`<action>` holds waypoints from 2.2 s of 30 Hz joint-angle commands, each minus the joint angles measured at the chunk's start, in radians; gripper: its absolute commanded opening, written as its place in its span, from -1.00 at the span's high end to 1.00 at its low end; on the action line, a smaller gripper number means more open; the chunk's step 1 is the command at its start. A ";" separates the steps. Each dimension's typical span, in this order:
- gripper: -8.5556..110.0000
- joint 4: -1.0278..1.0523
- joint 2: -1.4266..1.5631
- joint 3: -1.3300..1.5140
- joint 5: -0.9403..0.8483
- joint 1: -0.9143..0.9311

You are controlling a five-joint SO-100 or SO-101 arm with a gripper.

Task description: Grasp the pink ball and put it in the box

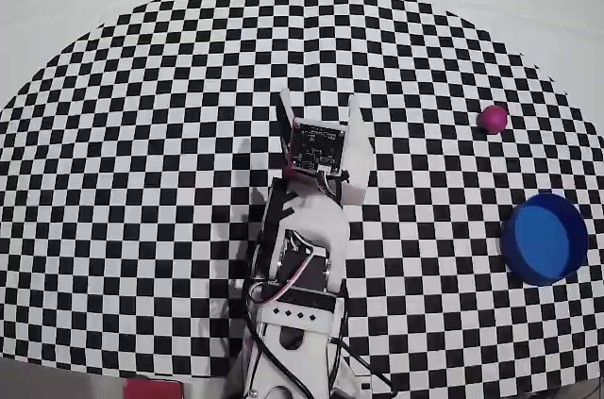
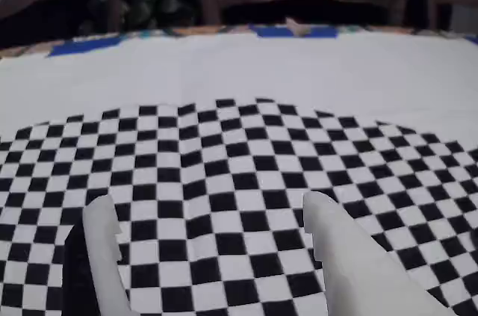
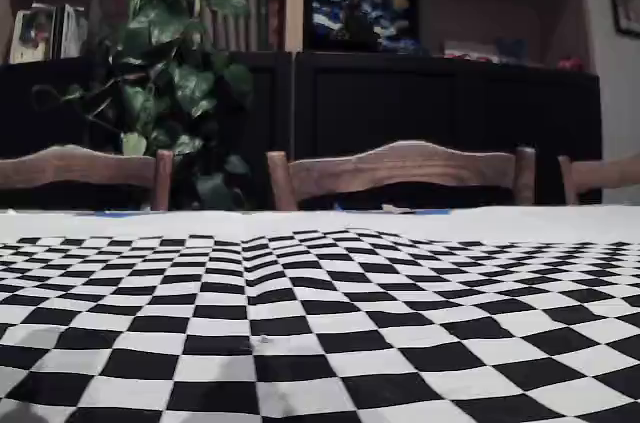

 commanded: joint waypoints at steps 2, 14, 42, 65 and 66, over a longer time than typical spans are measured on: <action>0.37 -0.006 0.000 0.008 -0.002 0.057; 0.37 -0.008 0.005 0.008 0.002 0.190; 0.37 0.005 -0.009 0.008 0.005 0.443; 0.37 0.011 -0.021 0.008 0.005 0.589; 0.37 0.011 -0.021 0.008 0.005 0.591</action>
